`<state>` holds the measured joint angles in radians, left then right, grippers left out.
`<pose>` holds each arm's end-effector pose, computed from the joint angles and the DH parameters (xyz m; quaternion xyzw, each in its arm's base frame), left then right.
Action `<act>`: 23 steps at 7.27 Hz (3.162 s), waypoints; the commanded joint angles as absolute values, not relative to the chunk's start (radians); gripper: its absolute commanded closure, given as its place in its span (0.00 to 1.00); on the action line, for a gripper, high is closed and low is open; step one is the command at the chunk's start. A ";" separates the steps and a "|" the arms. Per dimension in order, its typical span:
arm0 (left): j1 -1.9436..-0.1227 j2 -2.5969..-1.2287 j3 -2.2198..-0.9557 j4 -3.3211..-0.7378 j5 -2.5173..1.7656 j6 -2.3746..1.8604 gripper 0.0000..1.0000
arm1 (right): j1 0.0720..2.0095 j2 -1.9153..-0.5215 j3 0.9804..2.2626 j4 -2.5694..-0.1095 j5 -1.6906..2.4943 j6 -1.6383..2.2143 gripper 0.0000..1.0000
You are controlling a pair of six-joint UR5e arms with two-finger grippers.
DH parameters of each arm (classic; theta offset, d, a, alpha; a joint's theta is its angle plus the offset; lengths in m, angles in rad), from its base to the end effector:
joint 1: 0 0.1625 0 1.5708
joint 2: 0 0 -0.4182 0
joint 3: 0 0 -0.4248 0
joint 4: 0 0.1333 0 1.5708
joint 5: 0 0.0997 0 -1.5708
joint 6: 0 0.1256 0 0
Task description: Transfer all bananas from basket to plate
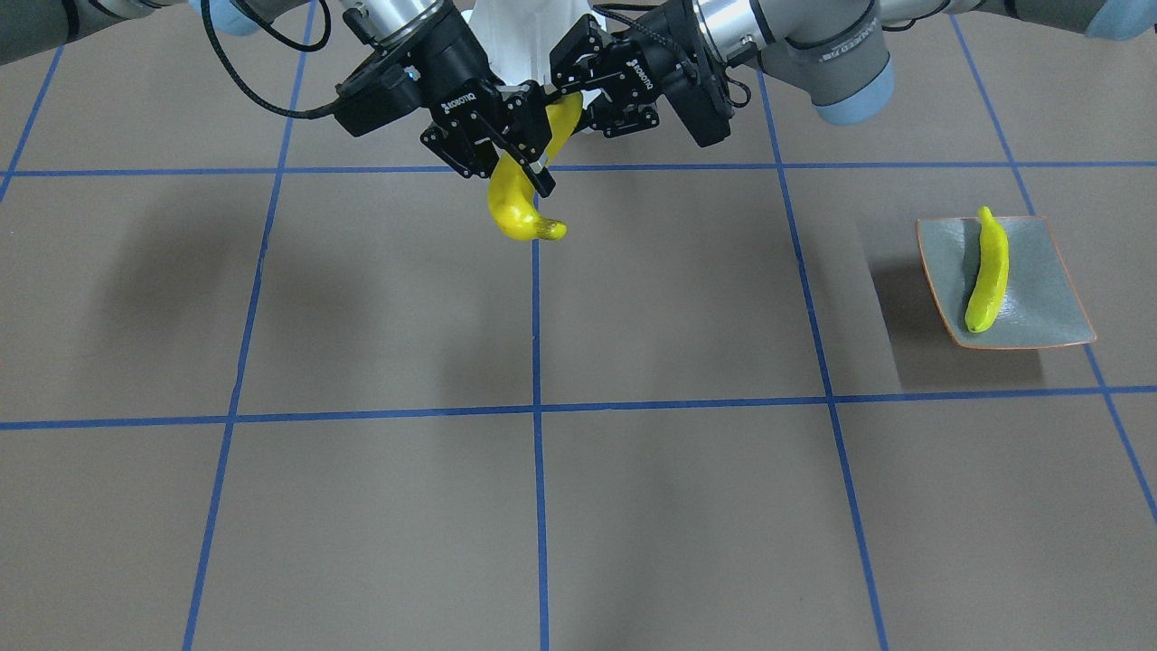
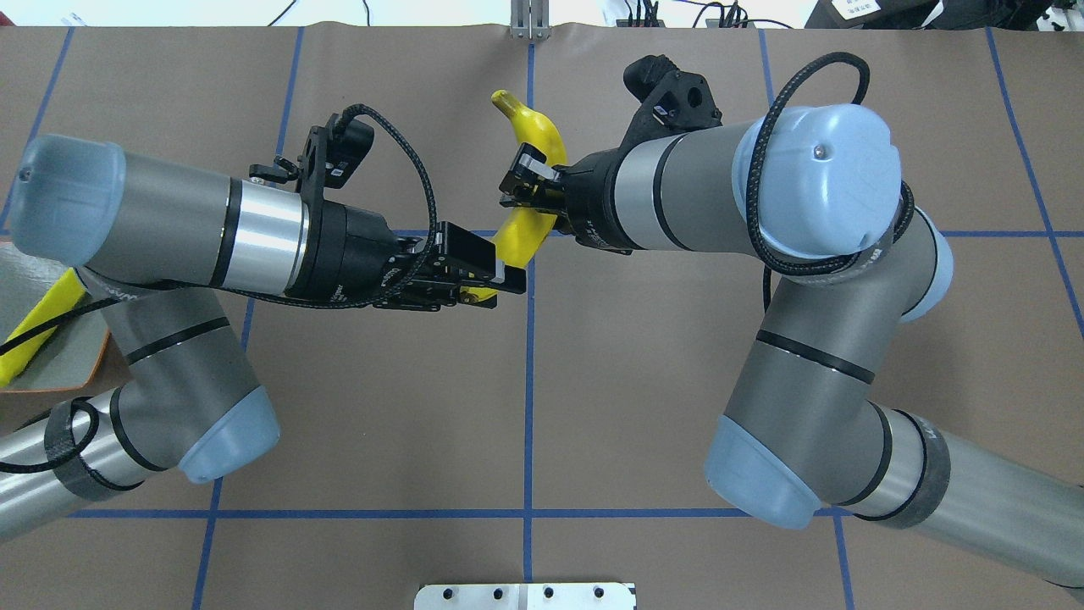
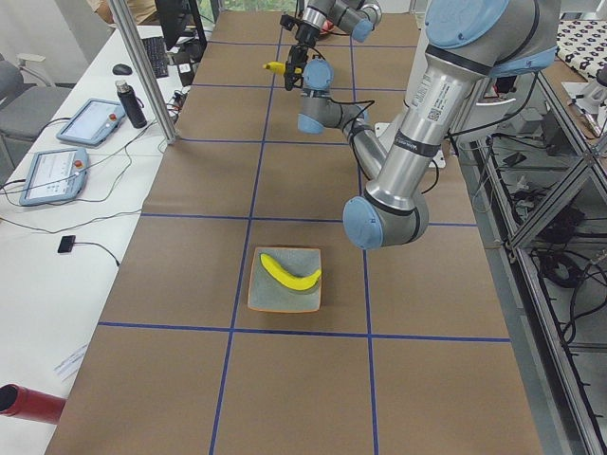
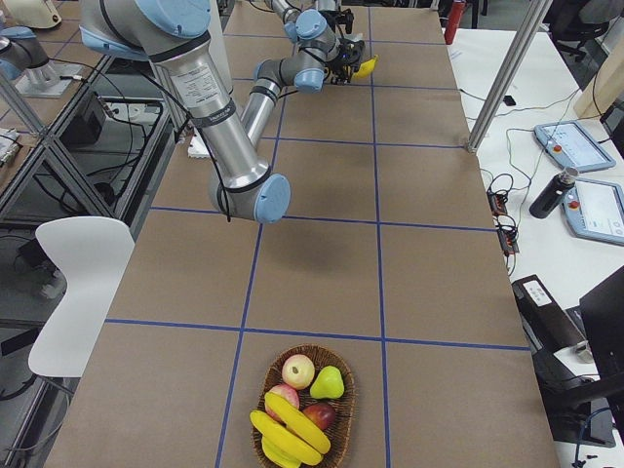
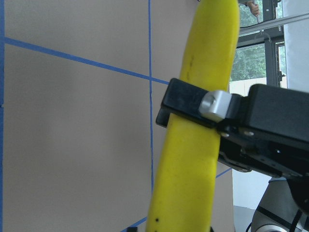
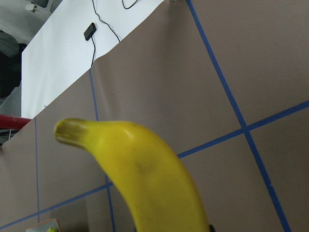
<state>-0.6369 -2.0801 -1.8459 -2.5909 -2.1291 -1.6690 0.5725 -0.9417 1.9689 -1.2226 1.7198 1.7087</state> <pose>0.4307 -0.4016 0.1059 0.0361 0.7726 -0.0123 0.6337 -0.4481 -0.4252 0.0634 0.0803 -0.6305 0.2237 0.7389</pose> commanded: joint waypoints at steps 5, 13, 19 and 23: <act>-0.638 -2.077 -1.848 -2.589 -2.128 -1.667 1.00 | 0.554 -0.962 1.994 -1.223 1.717 1.695 0.58; -0.725 -1.868 -1.951 -2.589 -2.111 -1.651 1.00 | 0.751 -1.064 2.036 -1.227 1.840 1.519 0.00; -0.971 -1.313 -2.026 -2.788 -2.178 -1.391 1.00 | 0.958 -1.283 2.025 -1.232 1.980 1.239 0.00; -1.121 -1.223 -1.659 -3.081 -2.197 -1.087 1.00 | 1.123 -1.448 2.020 -1.223 2.098 0.941 0.00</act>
<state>-1.0969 -1.2266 -1.7988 -2.9810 -2.1944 -1.1928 1.0806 -1.4090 2.0224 -1.2242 2.0690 1.0181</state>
